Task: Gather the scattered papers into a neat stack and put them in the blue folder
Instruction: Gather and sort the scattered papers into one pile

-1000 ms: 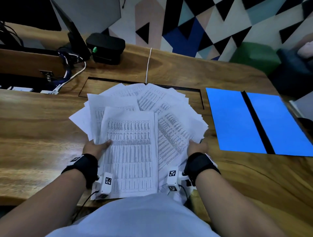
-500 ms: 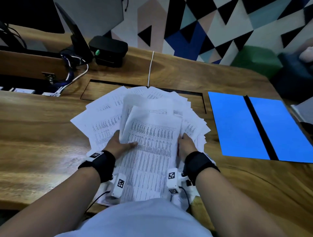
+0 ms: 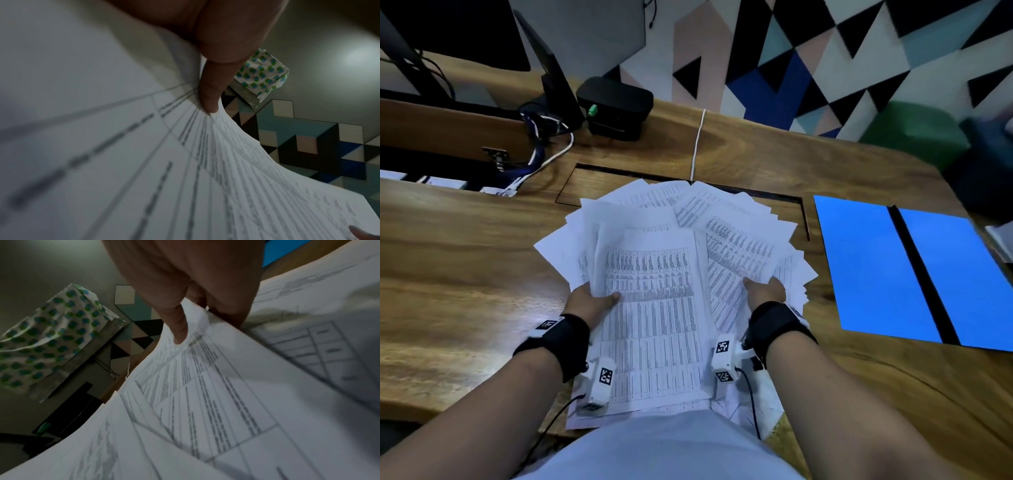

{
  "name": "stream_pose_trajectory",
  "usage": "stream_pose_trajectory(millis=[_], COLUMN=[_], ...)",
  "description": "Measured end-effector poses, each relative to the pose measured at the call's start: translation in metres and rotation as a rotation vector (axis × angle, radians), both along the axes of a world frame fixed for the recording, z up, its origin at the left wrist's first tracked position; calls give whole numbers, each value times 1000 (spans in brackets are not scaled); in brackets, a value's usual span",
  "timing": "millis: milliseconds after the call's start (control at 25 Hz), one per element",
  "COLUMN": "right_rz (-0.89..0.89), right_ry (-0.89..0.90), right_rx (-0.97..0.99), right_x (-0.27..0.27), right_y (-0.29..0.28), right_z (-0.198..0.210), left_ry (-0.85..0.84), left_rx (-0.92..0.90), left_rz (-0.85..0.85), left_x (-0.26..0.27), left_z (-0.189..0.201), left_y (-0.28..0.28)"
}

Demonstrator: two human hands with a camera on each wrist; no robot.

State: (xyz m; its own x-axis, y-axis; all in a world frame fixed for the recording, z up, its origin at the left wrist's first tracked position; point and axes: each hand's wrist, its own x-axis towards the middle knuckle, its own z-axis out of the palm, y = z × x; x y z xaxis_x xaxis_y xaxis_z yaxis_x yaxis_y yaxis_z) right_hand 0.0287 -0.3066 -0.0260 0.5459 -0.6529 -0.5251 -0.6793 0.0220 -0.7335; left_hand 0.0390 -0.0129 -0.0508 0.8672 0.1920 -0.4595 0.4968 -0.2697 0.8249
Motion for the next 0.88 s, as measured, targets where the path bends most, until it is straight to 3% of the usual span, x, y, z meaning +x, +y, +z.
stream_pose_trajectory(millis=[120,280,400,600,720,880], right_rz=[131,102,164,308,296,85], right_ry=[-13,53,74,58,29,-204], right_rx=[-34,-147,-199,-95,-86,89], right_x=[-3,-14,-10,-1,1,-6], right_y=[-6,-30,-33,-14,-17,-19], right_z=[3,1,4,17,18,13], left_ry=[-16,-63,-73,-26,14,-8], left_rx=[-14,7,129,392,253,141], left_rz=[33,99,-27,-362,-388,-371], left_x=[5,20,45,80,75,38], left_z=[0,13,27,32,35,33], left_y=[2,0,-20,-56,-72,-81])
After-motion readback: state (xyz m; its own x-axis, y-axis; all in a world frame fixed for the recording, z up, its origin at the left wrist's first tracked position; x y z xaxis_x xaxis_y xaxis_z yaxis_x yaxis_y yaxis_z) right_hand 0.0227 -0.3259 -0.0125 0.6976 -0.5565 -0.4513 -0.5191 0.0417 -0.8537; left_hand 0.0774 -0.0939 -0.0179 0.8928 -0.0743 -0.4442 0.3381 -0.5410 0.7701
